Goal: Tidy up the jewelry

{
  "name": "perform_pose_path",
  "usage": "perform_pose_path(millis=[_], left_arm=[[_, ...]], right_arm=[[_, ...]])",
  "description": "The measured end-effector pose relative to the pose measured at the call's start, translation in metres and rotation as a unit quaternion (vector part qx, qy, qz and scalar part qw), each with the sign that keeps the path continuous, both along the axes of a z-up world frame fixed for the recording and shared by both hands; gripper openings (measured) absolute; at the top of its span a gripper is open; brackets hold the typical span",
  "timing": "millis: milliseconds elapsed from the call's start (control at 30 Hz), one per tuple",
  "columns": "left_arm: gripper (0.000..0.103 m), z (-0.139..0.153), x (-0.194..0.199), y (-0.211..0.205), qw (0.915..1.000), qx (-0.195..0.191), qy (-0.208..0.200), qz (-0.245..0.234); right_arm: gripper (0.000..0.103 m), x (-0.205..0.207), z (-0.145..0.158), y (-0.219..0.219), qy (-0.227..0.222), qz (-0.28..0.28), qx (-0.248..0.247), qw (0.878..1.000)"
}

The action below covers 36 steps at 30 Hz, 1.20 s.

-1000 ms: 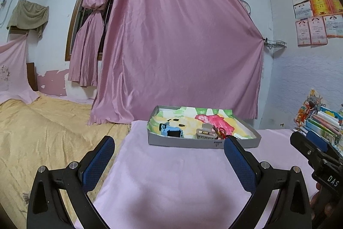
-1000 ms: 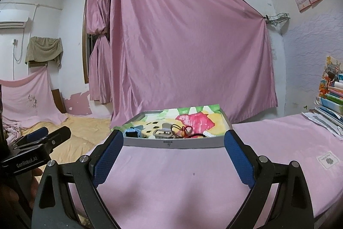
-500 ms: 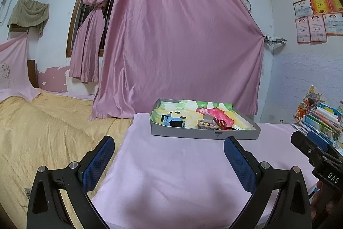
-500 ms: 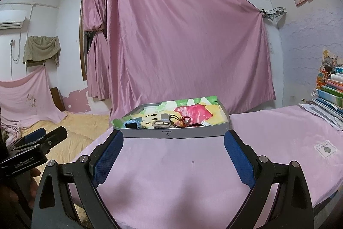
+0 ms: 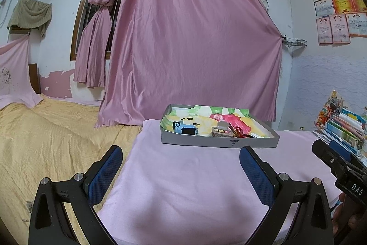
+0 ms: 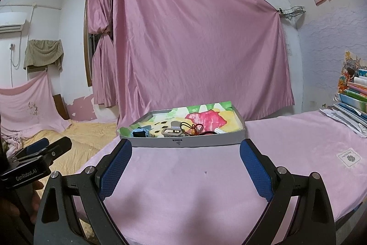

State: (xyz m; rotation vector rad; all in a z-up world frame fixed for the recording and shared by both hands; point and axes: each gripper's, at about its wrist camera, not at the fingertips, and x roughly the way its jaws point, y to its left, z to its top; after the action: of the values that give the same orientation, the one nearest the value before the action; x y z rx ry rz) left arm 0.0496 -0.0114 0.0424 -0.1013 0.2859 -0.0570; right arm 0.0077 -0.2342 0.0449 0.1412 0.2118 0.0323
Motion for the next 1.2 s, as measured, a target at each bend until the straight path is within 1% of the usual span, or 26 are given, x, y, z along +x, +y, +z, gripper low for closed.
perform_pose_path(millis=[633,1200], left_arm=[[0.102,0.0003,0.0007,-0.0011,1.0,0.0,0.001,0.0],[0.102,0.0006,0.0005,-0.0012,1.0,0.001,0.002,0.0]], right_arm=[[0.093,0.0035,-0.0071,0.0028,0.005,-0.001,0.004,1.0],[0.093,0.0042,-0.0062,0.0021,0.005,-0.001,0.005,1.0]])
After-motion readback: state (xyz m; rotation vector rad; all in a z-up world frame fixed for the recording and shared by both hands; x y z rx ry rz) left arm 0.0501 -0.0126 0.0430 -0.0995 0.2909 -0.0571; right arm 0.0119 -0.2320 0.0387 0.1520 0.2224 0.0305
